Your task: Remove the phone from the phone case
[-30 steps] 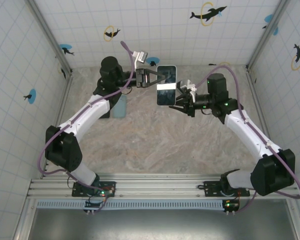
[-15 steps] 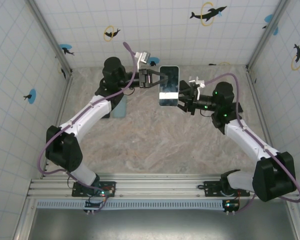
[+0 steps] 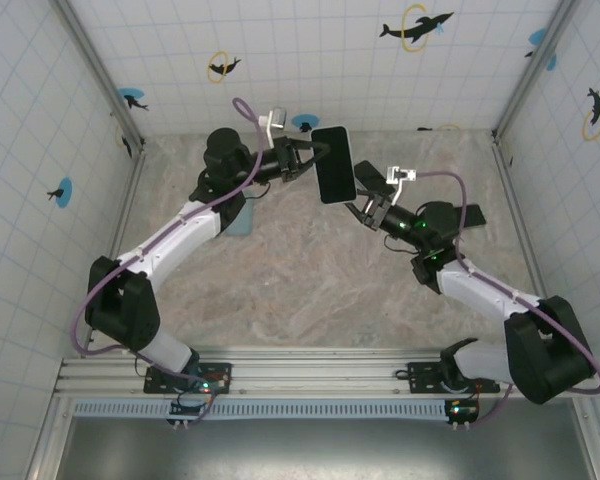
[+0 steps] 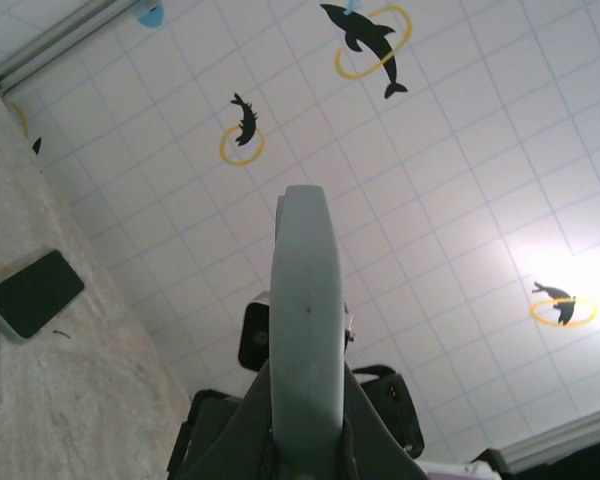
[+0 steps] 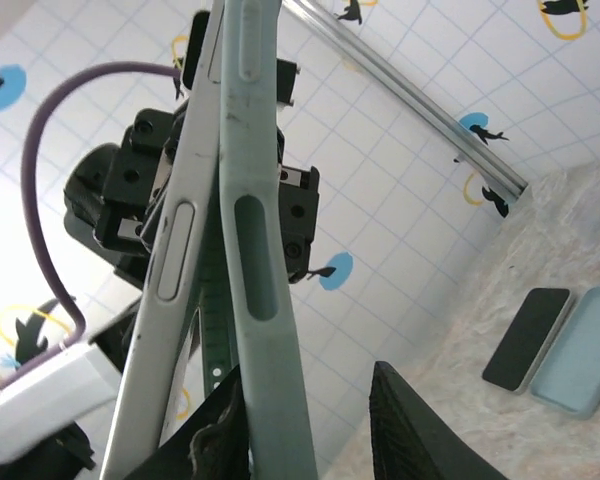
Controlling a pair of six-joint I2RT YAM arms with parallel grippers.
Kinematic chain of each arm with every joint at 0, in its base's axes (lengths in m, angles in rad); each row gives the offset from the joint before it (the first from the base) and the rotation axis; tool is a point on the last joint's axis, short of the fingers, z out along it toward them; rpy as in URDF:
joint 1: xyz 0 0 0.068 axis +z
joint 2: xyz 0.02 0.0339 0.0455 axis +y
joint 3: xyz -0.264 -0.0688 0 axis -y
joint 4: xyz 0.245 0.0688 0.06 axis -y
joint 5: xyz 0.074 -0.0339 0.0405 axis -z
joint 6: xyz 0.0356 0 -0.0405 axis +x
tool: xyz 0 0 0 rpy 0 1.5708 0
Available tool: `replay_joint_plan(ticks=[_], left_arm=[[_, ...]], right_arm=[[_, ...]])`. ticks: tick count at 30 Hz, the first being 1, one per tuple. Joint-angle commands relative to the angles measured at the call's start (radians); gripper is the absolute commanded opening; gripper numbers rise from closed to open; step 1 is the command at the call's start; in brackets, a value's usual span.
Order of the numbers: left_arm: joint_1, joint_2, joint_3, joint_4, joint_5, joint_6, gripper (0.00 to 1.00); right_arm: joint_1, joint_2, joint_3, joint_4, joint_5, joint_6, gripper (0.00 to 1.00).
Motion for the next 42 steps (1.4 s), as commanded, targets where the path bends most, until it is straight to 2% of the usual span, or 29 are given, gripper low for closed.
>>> replay_joint_plan(ticks=[1,7,12,17,31,35,42], left_arm=[[-0.006,-0.012,-0.034,0.078,-0.099,-0.07,0.0],[-0.007,-0.007,-0.078,0.131,-0.101,-0.134,0.0],[-0.007,-0.002,-0.083,0.109,-0.099,-0.133,0.03],[-0.007,0.007,-0.082,0.106,-0.093,-0.128,0.27],[0.006,-0.017,-0.091,0.026,-0.132,-0.095,0.67],[0.005,-0.043,-0.118,-0.005,-0.164,-0.078,0.69],[-0.011,-0.103,-0.182,-0.042,-0.204,-0.099,0.69]], right_arm=[[0.045,-0.038,-0.034,0.196,0.132,0.136,0.3],[0.1,-0.035,-0.055,0.209,0.27,0.174,0.27],[0.118,-0.025,-0.059,0.214,0.33,0.205,0.16],[0.128,-0.016,-0.05,0.222,0.343,0.214,0.06],[0.13,-0.005,-0.093,0.269,0.449,0.248,0.03],[0.129,-0.003,-0.074,0.211,0.491,0.236,0.02],[0.124,0.059,-0.049,0.293,0.502,0.246,0.02]])
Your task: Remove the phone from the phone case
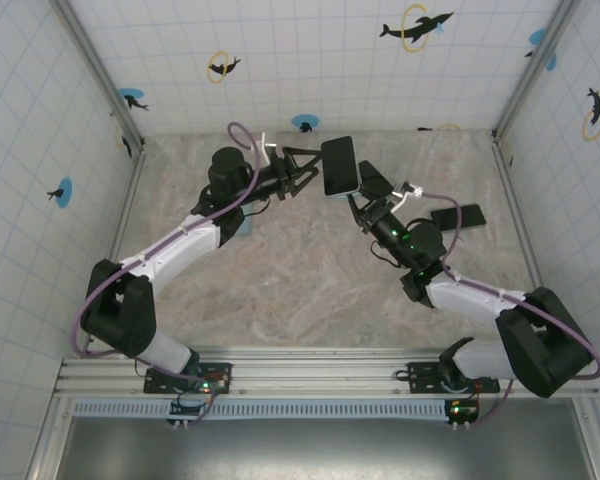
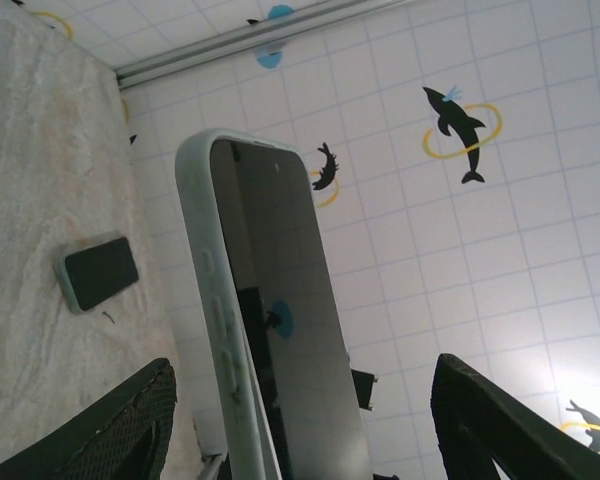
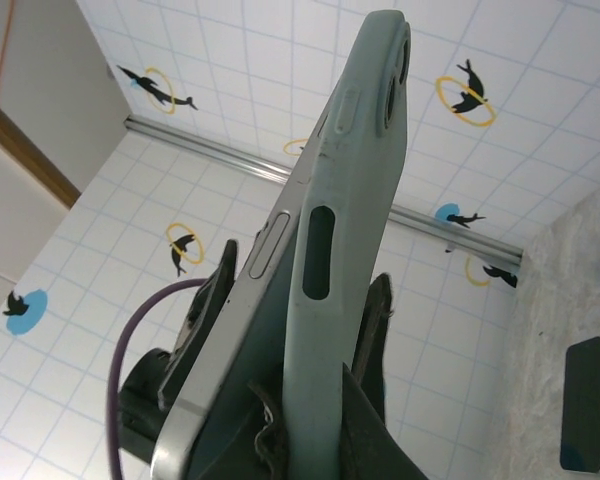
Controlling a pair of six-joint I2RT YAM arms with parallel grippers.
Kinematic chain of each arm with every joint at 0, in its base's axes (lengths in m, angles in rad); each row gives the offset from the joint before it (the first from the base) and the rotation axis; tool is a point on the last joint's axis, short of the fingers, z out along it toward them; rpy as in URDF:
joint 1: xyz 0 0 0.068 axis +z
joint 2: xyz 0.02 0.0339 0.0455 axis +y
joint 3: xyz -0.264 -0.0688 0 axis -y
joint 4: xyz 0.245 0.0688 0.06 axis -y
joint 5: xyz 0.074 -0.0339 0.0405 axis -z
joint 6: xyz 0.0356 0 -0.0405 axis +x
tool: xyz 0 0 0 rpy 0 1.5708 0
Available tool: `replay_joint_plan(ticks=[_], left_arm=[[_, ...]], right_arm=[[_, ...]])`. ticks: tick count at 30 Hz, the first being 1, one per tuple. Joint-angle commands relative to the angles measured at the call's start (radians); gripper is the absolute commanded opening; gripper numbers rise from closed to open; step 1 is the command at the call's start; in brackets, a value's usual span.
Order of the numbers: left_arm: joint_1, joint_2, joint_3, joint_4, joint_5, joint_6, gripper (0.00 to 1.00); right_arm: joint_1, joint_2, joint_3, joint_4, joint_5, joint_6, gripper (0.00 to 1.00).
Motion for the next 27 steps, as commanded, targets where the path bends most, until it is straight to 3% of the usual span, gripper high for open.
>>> replay_joint_plan(ticks=[1,9,15,27], left_arm=[[-0.016,-0.068,-0.023,-0.037,-0.041,0.002,0.69],[-0.087,-0.201,-0.171,-0.071,-0.229,-0.13,0.68],[-0.159,-0.215,-0.178,-0.058,-0.339,-0.23,0.66],[-0.213,-0.135,-0.123,0.049,-0.377,-0.326,0.61]], right_arm=[[0.001,0.024,0.044,0.146,0.039,-0.001,0.02],[0.006,0.105,0.073,0.235,0.108,-0.016,0.01],[0.018,0.171,0.09,0.298,0.151,-0.015,0.01],[0.053,0.235,0.109,0.349,0.182,-0.048,0.01]])
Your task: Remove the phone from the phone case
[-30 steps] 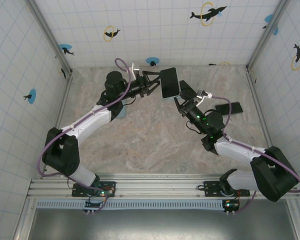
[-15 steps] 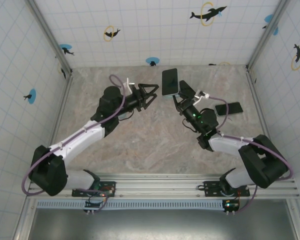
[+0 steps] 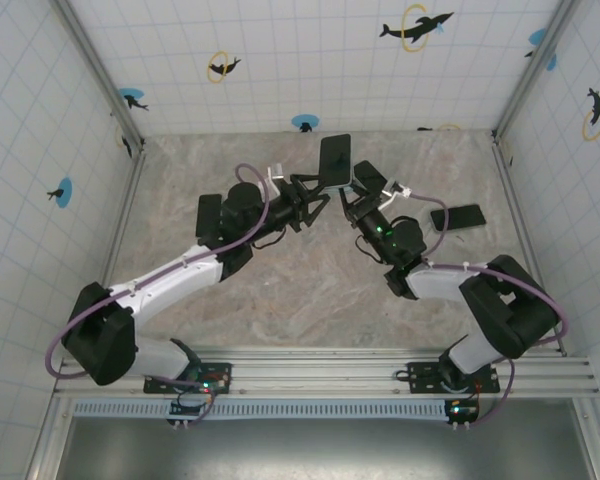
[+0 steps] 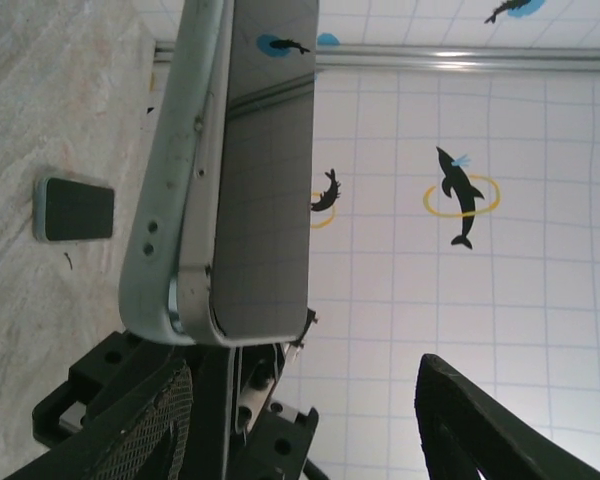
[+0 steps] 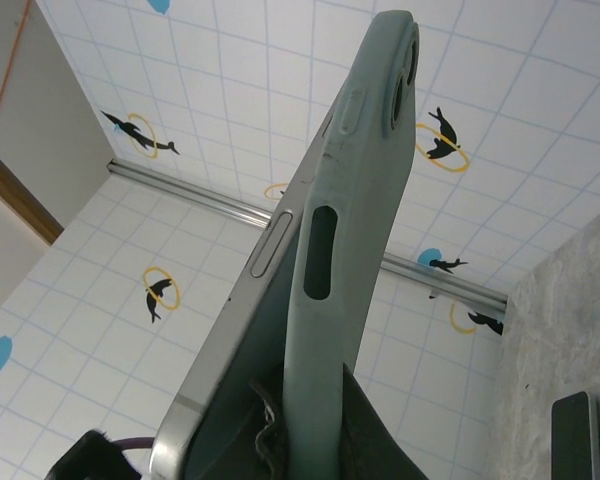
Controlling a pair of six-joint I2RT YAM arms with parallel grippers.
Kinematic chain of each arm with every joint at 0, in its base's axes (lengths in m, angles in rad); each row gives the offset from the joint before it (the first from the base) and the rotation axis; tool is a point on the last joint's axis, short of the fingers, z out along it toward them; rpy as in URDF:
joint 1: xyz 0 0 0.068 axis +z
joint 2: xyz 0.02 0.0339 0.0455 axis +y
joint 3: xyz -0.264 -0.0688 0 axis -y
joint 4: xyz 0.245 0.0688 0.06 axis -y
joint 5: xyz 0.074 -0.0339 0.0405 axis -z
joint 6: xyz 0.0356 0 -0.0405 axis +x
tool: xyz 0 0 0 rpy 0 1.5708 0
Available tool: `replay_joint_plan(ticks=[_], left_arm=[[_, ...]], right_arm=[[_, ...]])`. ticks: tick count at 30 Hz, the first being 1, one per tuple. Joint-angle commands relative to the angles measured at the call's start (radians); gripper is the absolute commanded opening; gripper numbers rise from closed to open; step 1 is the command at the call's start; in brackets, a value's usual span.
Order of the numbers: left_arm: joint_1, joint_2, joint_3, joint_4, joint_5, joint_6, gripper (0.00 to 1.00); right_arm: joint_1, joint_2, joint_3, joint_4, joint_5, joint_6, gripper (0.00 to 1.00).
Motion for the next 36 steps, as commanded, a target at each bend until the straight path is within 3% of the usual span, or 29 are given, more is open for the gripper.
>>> replay_joint_plan(ticks=[1,12,17,21,28,36], left_arm=[[-0.005,0.016,0.046,0.051,-0.027,-0.034,0.6],[-0.003,0.046,0.038,0.101,-0.044,-0.062,0.56],[-0.002,0.034,0.036,0.084,-0.106,-0.054,0.52],[-0.002,0.02,0.027,0.095,-0.175,-0.065,0.43],[-0.002,0.033,0.06,0.101,-0.176,-0.073,0.33],[-0.003,0.022,0.059,0.118,-0.162,-0.075,0.06]], right_arm=[[0.011,0.011,0.061,0.152,0.031,-0.028,0.01],[0.021,0.029,0.082,0.157,0.004,-0.053,0.0],[0.032,0.021,0.079,0.154,0.005,-0.073,0.0],[0.042,0.023,0.069,0.164,0.028,-0.065,0.0],[0.069,0.024,0.063,0.151,0.066,-0.088,0.0],[0.076,0.02,0.079,0.09,0.083,-0.108,0.0]])
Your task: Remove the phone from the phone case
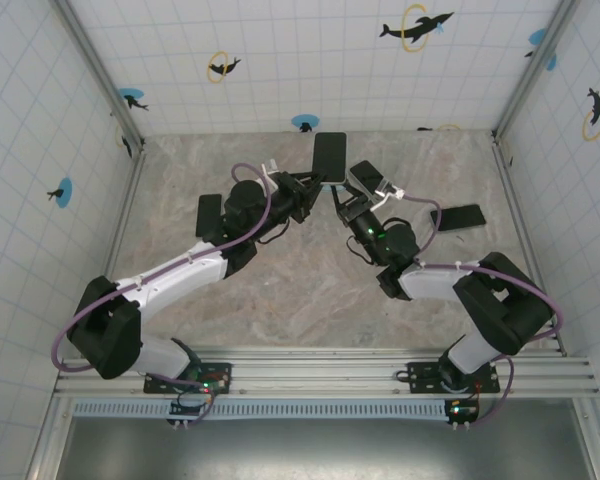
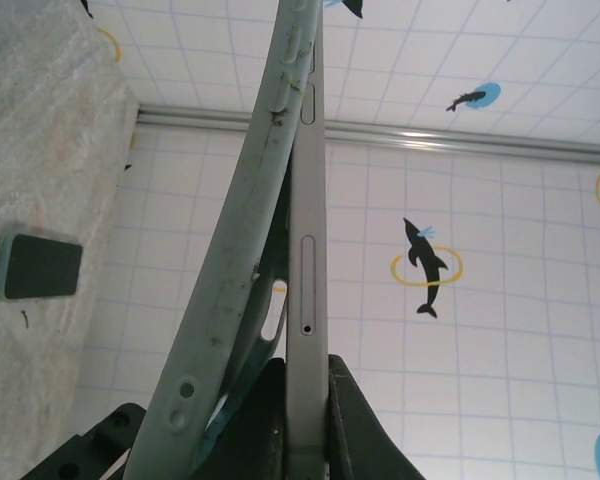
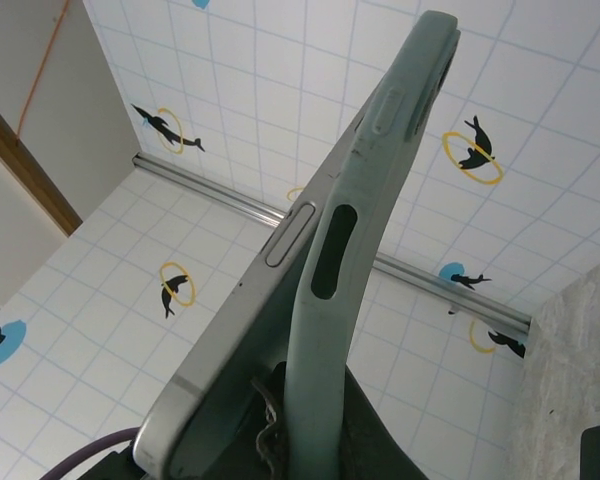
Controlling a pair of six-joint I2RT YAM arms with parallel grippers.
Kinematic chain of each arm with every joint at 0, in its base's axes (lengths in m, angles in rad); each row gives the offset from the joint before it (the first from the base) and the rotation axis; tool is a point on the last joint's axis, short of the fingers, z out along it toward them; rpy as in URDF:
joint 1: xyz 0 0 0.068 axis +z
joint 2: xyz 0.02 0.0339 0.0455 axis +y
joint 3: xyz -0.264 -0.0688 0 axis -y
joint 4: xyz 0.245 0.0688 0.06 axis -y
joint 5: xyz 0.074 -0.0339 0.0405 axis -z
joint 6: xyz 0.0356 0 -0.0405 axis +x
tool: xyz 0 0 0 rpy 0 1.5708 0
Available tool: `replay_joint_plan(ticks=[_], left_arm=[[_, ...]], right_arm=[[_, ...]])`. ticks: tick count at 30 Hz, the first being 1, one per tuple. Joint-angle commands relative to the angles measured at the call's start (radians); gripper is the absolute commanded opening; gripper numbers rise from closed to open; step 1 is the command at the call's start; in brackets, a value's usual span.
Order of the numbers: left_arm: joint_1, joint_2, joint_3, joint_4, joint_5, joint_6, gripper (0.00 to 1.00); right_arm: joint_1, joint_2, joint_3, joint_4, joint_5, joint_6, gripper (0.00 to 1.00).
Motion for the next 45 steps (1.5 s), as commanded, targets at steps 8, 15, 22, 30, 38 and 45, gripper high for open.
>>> replay_joint_plan(ticks=[8,15,22,30,38,45], left_arm=[[-0.002,-0.031,0.041,0.057,-0.02,-0.007,0.0],[-0.002,-0.083,0.041,0.03,-0.025,-0.015,0.0],[0.028,-0.126,-0.022,-0.011,-0.008,0.034,0.0],[0.137,-0.138,-0.101,-0.068,0.082,0.158,0.0],[0.218,-0.126,-0.231,-0.095,0.11,0.279,0.0],[0.274,-0.033,-0.299,-0.031,0.19,0.36,0.0]], right_arm=[[-0.022,-0.049,0.023,-0.13,0.103,-0.031,0.01],[-0.076,-0.028,0.03,-0.168,0.086,-0.003,0.01],[-0.117,-0.042,0.023,-0.221,0.068,0.005,0.01],[-0.146,-0.096,-0.062,-0.283,0.042,0.02,0.01],[-0.125,-0.127,-0.145,-0.288,0.013,0.026,0.01],[-0.089,-0.084,-0.203,-0.174,-0.011,0.055,0.01]])
